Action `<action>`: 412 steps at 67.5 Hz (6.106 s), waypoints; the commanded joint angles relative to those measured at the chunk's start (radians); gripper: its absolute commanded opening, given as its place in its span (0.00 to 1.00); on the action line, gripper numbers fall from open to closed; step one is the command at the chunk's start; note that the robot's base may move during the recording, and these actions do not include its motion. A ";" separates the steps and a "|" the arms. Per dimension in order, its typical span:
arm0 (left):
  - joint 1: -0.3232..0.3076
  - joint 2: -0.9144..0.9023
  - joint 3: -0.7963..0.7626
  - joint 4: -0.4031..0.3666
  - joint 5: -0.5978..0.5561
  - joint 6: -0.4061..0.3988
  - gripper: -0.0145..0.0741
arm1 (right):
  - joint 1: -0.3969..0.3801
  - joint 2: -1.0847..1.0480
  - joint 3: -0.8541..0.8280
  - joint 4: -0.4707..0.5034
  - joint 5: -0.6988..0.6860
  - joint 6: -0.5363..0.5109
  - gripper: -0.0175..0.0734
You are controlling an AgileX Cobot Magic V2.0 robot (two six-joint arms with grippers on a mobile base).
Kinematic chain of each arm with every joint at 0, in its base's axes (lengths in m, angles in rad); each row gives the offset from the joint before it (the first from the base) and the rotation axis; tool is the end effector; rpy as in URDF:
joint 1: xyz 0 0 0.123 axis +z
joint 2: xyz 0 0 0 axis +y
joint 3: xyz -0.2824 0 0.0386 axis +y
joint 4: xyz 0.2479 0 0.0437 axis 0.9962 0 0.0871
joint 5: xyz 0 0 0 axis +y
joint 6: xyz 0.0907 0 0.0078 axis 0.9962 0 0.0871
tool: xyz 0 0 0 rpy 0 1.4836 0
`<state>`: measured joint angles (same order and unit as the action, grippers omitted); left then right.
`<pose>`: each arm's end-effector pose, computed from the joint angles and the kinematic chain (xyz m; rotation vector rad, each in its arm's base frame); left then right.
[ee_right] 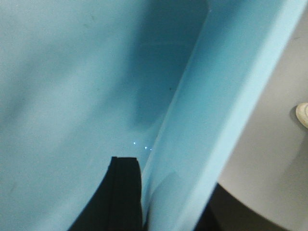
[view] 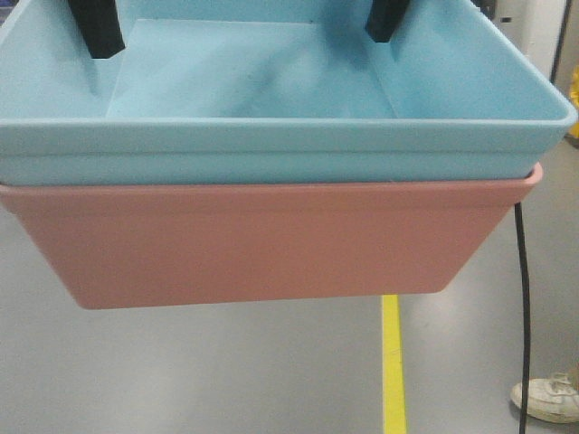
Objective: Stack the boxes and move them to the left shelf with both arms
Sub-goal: 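Hold the stacked tubs with both grippers while the base drives away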
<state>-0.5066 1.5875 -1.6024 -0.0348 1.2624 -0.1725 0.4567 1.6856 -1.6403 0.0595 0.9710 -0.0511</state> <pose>0.2842 -0.1612 0.3686 0.4534 2.7189 -0.2371 0.3343 0.1693 0.3587 -0.6105 2.4390 0.2425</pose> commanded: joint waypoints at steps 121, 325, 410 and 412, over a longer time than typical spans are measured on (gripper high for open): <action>-0.029 -0.053 -0.048 -0.195 -0.113 0.051 0.16 | 0.022 -0.052 -0.041 0.131 -0.101 -0.031 0.25; -0.031 -0.053 -0.048 -0.280 -0.113 0.051 0.16 | 0.022 -0.052 -0.041 0.131 -0.101 -0.031 0.25; -0.031 -0.053 -0.048 -0.284 -0.113 0.051 0.16 | 0.022 -0.052 -0.041 0.131 -0.101 -0.031 0.25; -0.031 -0.053 -0.048 -0.284 -0.113 0.051 0.16 | 0.022 -0.052 -0.041 0.131 -0.101 -0.031 0.25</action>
<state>-0.5066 1.5896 -1.5987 -0.0902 1.2624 -0.1776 0.4518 1.6839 -1.6443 0.0449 0.9710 -0.0535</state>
